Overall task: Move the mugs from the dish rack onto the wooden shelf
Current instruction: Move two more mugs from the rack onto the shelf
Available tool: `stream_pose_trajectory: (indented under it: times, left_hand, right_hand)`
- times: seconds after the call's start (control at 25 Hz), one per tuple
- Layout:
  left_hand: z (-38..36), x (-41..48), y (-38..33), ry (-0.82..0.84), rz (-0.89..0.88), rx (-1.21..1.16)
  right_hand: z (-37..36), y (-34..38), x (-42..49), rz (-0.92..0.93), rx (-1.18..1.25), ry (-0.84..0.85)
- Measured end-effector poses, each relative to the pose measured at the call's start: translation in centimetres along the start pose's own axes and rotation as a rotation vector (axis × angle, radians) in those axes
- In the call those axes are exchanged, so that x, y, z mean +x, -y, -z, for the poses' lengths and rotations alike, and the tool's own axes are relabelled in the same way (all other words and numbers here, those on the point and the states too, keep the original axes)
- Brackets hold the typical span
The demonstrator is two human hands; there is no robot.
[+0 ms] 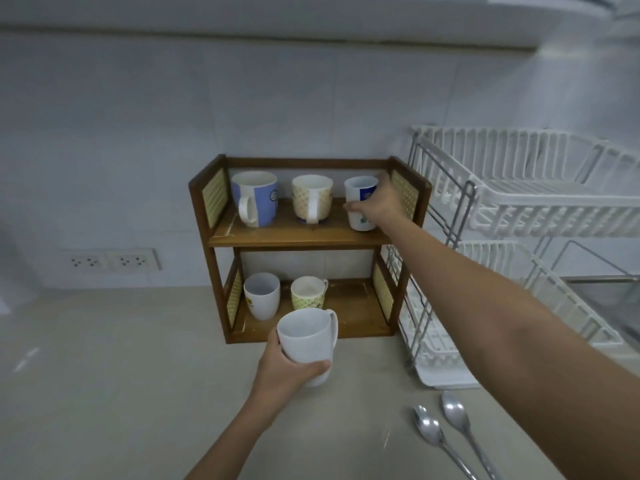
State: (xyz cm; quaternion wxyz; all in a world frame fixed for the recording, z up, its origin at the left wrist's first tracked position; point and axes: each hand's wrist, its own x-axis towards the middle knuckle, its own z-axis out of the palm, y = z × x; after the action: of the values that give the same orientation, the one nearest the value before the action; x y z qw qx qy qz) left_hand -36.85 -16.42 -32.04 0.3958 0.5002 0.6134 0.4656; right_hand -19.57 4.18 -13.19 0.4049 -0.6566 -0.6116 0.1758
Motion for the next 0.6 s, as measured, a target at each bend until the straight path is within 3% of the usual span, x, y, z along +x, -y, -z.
stream_pose_trajectory:
  times: [0.24, 0.44, 0.52, 0.6]
  left_hand:
    - [0.1, 1.1, -0.7, -0.006, -0.020, 0.022]
    - [-1.7, 3.4, -2.3, -0.111, -0.060, 0.040]
    - [-3.1, 4.9, -2.5, -0.147, -0.053, 0.037]
    - [-4.7, 6.3, -2.7, -0.165, -0.066, 0.067]
  right_hand:
    - [-1.1, -0.2, 0.2, -0.028, 0.097, 0.001]
    - [-2.7, -5.6, -10.6, 0.218, 0.095, -0.438]
    - [-5.1, -11.1, -17.7, 0.195, 0.065, -0.366]
    - [-7.8, -16.1, -23.0, 0.122, -0.143, -0.083]
